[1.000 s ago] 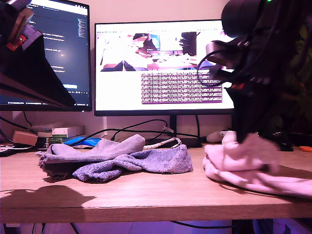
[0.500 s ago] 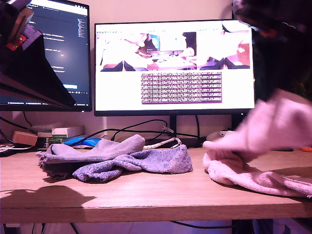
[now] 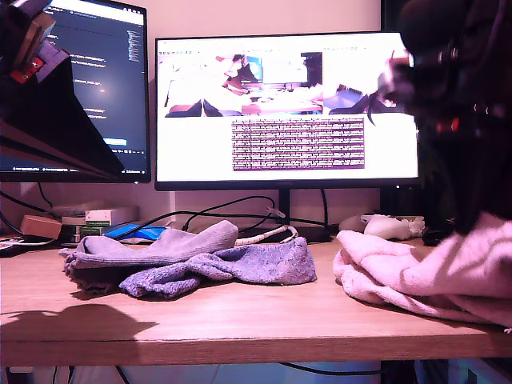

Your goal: Pair up the socks based on colour and pattern, by placing them on top of one another

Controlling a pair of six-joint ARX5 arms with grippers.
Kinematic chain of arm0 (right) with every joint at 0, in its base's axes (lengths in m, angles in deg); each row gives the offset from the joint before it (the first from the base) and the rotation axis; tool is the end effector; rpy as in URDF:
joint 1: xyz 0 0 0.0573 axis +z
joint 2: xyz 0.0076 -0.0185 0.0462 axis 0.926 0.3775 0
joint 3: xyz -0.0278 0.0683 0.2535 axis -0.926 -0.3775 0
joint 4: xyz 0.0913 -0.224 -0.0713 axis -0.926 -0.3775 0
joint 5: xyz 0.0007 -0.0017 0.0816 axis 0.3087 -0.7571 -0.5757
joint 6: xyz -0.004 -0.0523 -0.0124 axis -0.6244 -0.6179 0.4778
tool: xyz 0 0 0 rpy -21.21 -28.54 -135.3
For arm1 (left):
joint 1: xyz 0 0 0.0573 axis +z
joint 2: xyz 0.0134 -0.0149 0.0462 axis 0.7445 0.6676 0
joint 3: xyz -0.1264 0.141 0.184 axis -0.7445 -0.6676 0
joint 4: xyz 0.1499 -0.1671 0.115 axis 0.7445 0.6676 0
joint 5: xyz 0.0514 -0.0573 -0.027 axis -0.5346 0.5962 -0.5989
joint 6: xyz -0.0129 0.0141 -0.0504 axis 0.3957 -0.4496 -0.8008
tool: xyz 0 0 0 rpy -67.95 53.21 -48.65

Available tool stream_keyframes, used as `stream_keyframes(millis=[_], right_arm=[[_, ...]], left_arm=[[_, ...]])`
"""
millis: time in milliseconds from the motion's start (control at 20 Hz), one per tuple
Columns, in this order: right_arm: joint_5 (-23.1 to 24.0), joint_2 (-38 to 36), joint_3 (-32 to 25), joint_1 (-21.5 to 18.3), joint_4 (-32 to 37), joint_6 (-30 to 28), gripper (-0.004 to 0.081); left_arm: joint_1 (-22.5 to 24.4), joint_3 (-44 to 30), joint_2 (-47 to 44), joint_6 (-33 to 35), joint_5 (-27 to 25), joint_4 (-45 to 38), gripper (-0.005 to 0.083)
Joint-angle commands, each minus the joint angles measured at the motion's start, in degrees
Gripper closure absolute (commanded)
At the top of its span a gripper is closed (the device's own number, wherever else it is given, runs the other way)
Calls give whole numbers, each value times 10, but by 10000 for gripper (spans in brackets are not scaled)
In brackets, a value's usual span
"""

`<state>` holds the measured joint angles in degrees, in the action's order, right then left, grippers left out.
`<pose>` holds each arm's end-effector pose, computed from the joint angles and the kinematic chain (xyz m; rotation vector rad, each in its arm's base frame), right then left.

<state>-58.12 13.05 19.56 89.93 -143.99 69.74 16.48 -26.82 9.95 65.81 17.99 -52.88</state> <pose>0.2458 0.1021 0.2279 -0.2375 1.4330 0.3782 0.1569 -0.1073 0.2178 0.0505 0.6757 -0.8301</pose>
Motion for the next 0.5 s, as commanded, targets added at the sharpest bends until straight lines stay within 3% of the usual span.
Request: stream_keyframes(millis=[0, 100, 250, 350, 450], right_arm=[[25, -3, -10, -3, -5, -5, 396], [48, -5, -4, -3, -9, -5, 397], [43, -5, 23, -3, -18, -15, 406], [43, -5, 37, -3, -9, -26, 511], [35, -5, 37, -3, 23, -26, 684]], left_arm=[[-1, -7, 2, 2, 1, -4, 793], [-1, -7, 2, 2, 1, -4, 793], [-1, -7, 2, 3, 1, -4, 793], [-1, -7, 2, 3, 1, -4, 793], [-1, -7, 2, 3, 0, -5, 793]])
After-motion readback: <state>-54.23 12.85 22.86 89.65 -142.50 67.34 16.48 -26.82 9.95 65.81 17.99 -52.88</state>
